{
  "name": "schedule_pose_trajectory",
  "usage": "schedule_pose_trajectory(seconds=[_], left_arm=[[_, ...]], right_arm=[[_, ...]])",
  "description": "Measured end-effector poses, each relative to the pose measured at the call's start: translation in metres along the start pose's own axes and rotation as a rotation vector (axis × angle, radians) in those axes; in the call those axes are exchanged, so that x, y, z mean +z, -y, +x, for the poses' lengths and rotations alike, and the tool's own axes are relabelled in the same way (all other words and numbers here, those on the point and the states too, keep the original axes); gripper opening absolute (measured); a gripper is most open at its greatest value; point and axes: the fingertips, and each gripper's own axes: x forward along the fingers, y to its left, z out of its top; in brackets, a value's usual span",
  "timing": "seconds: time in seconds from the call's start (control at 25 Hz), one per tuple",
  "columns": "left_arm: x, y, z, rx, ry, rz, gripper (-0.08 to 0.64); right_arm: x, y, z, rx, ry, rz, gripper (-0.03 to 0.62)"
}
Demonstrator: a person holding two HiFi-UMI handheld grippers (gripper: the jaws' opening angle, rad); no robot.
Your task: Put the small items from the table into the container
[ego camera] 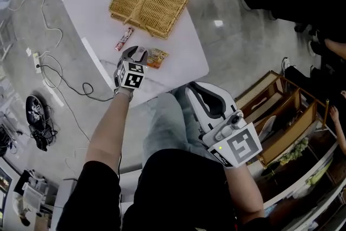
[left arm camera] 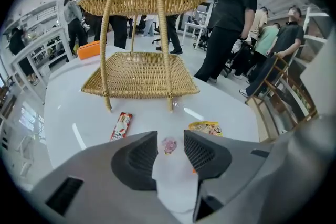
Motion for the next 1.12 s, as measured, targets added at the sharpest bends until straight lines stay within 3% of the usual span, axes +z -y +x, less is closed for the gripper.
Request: schedule_pose_trajectory(seconds=[0.32,0.4,0.72,1.12], left_arm=[[-0.008,0.000,0.019,-0.010,-0.060,-0.001,0.147],[-0.010,0.000,0.019,-0.001,-0.065,-0.001,0.106],[-0.009,0.002,0.019,0.012,-0.076,0.002,0.103],[0.024,-0.004,-0.048,0.037,-0.004,0.069,0.103]], right_arm=[[-0.008,0.012,-0.002,-0.017,-0.017,0.023,0.011],[-0.008,0.014,-0.004,-0.019,-0.015,0.024,0.011],[-0.006,0.019,-0.008,-0.028,-0.005,0.024,0.011],[0.017,0.002,-0.020,-0.021,0.027,0.011,0.011]])
